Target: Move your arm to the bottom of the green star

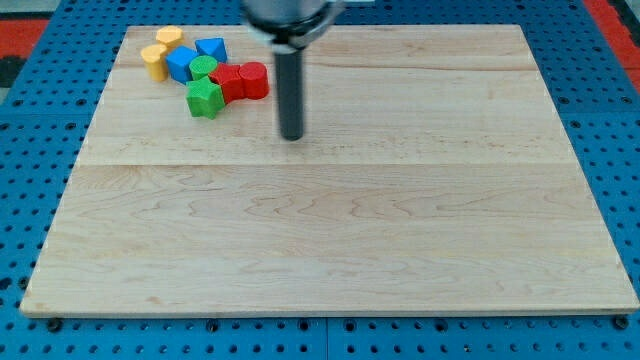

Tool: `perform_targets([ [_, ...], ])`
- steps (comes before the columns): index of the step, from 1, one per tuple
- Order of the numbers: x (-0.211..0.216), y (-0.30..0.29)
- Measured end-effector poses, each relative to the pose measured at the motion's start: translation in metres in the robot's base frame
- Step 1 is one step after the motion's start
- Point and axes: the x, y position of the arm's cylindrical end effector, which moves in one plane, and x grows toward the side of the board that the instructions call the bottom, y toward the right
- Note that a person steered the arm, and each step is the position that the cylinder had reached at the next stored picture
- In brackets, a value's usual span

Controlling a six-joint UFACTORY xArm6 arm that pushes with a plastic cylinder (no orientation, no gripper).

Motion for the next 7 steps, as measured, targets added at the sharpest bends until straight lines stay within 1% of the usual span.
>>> perform_targets([
  [1,0.003,-0.098],
  [2,0.000,-0.120],
  [7,0.000,-0.143],
])
